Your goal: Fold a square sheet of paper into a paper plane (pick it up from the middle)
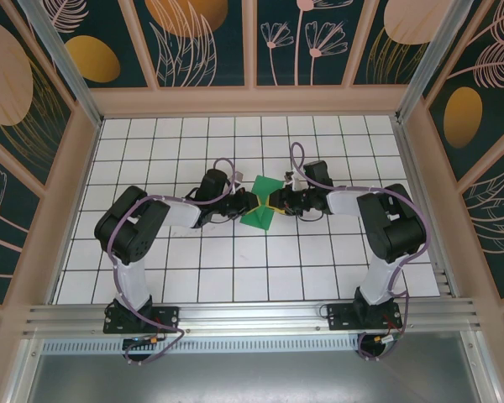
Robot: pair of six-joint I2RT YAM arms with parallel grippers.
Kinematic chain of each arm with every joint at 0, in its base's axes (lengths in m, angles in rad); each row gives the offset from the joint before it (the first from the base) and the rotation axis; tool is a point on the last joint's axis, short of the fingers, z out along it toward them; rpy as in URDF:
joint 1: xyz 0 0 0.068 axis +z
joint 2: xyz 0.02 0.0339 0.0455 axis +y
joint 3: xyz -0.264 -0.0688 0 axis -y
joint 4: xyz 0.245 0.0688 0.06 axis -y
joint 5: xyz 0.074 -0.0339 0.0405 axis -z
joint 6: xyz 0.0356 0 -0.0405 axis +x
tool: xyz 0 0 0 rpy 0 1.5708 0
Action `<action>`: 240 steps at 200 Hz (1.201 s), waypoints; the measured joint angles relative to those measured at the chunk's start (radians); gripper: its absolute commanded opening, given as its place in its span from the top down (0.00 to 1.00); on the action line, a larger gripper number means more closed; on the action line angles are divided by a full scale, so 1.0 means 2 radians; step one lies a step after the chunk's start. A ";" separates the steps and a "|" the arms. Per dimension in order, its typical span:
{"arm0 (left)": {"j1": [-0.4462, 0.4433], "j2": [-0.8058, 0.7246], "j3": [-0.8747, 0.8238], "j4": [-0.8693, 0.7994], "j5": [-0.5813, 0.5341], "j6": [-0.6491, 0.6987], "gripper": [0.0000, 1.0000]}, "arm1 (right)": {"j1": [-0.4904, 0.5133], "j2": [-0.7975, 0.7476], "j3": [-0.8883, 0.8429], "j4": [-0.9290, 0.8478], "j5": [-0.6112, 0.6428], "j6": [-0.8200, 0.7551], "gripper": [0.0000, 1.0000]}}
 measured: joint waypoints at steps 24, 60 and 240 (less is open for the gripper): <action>0.000 0.002 0.000 -0.004 -0.002 0.000 0.91 | 0.000 0.000 0.000 0.006 -0.006 0.000 0.73; 0.000 0.002 0.000 -0.005 -0.002 0.000 0.92 | 0.002 0.000 0.000 0.009 -0.010 0.000 0.72; 0.000 0.002 0.000 0.001 0.012 0.000 0.82 | 0.010 0.039 0.040 -0.047 0.042 -0.052 0.97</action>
